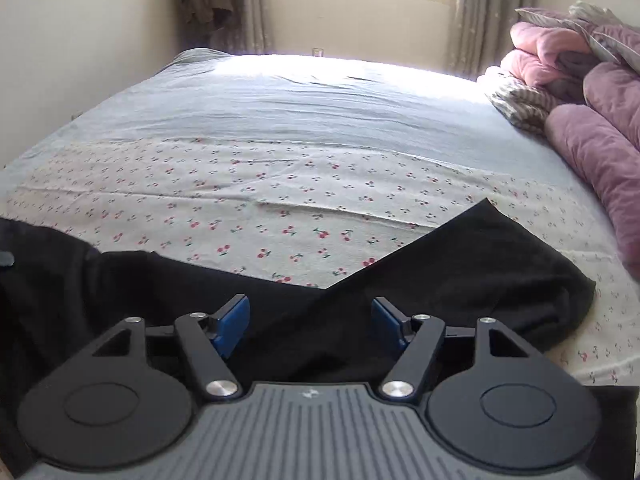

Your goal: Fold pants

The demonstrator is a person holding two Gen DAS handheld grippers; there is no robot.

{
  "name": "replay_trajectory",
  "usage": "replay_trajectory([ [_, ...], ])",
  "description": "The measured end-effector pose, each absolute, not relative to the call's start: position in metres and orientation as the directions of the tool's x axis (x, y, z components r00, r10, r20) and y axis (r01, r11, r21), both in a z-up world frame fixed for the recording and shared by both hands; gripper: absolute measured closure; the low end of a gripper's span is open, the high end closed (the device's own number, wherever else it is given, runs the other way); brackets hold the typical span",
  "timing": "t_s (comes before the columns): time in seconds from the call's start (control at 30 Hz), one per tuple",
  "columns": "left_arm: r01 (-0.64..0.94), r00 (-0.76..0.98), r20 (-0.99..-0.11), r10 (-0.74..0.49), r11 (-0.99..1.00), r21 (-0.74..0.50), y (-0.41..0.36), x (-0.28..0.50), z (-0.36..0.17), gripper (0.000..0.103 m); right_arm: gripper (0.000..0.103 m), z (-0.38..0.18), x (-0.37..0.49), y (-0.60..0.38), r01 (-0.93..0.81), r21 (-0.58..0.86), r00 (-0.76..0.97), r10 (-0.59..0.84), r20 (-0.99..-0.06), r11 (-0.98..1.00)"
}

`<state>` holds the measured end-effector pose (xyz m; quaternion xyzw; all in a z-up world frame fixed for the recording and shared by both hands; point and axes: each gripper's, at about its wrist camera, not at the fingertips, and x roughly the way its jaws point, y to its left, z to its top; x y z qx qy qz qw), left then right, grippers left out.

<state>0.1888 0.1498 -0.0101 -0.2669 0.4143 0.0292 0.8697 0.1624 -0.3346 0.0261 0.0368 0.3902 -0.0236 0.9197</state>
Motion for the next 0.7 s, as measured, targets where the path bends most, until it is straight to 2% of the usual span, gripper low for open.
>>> replay_trajectory([
  [0.07,-0.276,0.653,-0.738,-0.17,0.854,-0.441,0.153,0.184,-0.011,0.084,0.048,0.019,0.208,-0.373,0.23,0.091,0.645,-0.081,-0.759,0.969],
  [0.2,-0.279,0.65,-0.741,-0.17,0.853,-0.441,0.157,0.189,-0.016,0.084,0.048,-0.011,0.281,-0.411,0.408,0.129,0.535,-0.123,-0.836,0.904],
  [0.33,-0.283,0.635,-0.752,-0.174,0.854,-0.436,0.161,0.194,-0.02,0.08,0.048,-0.044,0.315,-0.414,0.515,0.028,0.42,-0.224,-0.88,0.857],
  [0.43,-0.284,0.631,-0.758,-0.165,0.86,-0.424,0.162,0.196,-0.022,0.08,0.045,-0.057,0.322,-0.407,0.526,-0.068,0.391,-0.312,-0.866,0.848],
  [0.47,-0.282,0.631,-0.758,-0.163,0.862,-0.421,0.161,0.196,-0.023,0.08,0.048,-0.058,0.324,-0.408,0.527,-0.077,0.396,-0.324,-0.859,0.846],
  [0.5,-0.278,0.632,-0.758,-0.16,0.866,-0.415,0.16,0.196,-0.022,0.081,0.071,-0.057,0.324,-0.409,0.53,-0.075,0.4,-0.328,-0.856,0.844],
  [0.53,-0.272,0.635,-0.757,-0.156,0.871,-0.408,0.159,0.195,-0.02,0.082,0.103,-0.056,0.323,-0.409,0.53,-0.075,0.407,-0.331,-0.851,0.844],
  [0.6,-0.26,0.647,-0.751,-0.136,0.886,-0.384,0.155,0.193,-0.016,0.084,0.103,-0.045,0.317,-0.409,0.523,-0.101,0.407,-0.352,-0.842,0.846],
  [0.67,-0.248,0.663,-0.74,-0.113,0.9,-0.359,0.152,0.192,-0.011,0.097,0.103,-0.026,0.299,-0.412,0.512,-0.106,0.457,-0.374,-0.807,0.852],
  [0.7,-0.238,0.671,-0.734,-0.105,0.907,-0.347,0.151,0.191,-0.007,0.099,0.103,-0.015,0.289,-0.415,0.514,-0.104,0.487,-0.39,-0.782,0.852],
])
